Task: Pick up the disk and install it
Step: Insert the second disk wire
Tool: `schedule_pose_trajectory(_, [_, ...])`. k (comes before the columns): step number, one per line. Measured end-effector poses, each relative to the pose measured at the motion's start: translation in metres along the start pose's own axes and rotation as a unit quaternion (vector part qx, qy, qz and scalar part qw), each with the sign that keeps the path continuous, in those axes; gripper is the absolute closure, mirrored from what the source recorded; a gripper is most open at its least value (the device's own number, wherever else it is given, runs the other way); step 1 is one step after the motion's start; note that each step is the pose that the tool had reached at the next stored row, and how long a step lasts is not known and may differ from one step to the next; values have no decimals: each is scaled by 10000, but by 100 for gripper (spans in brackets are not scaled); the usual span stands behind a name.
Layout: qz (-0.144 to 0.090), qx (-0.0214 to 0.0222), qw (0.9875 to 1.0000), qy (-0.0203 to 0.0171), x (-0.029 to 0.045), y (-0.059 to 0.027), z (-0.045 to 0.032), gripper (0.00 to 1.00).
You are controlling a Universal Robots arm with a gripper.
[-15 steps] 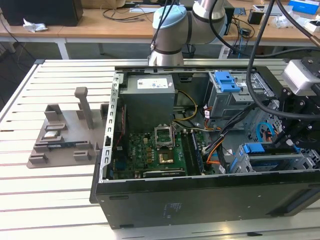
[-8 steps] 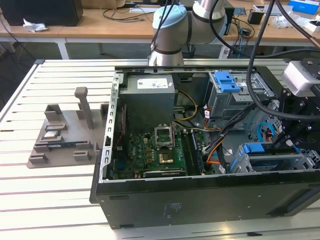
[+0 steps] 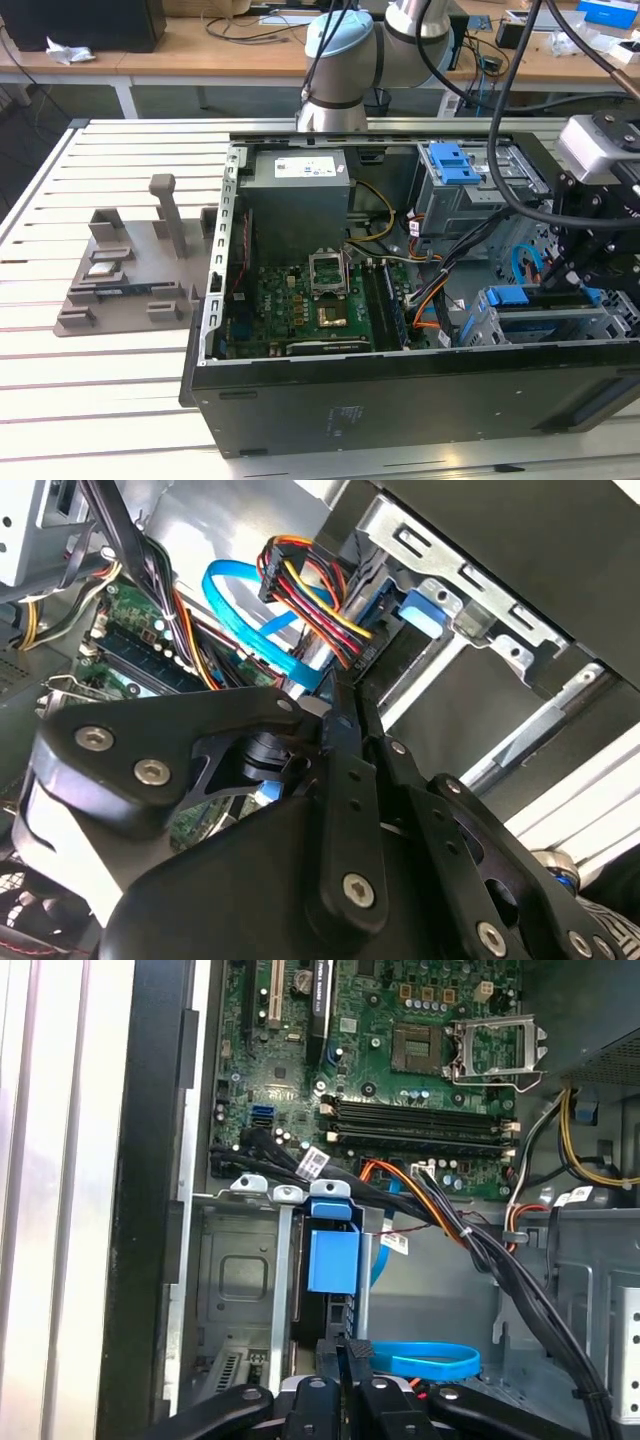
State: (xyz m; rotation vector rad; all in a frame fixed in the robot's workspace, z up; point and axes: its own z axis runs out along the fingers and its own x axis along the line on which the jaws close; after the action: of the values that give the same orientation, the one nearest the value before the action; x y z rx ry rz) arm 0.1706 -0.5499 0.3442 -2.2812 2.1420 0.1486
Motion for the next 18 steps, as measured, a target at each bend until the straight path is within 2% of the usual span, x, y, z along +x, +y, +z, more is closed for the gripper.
schedule_pose_trajectory(3, [-3, 0, 10000, 2, -12, -1, 2, 84])
schedule_pose_trajectory(8, [-3, 0, 10000, 1, 22, 1, 7, 84])
schedule_pose_trajectory(13, [-3, 0, 10000, 5, 27, -1, 34, 84])
schedule_pose_trajectory(18, [-3, 0, 10000, -6, 27, -1, 47, 83])
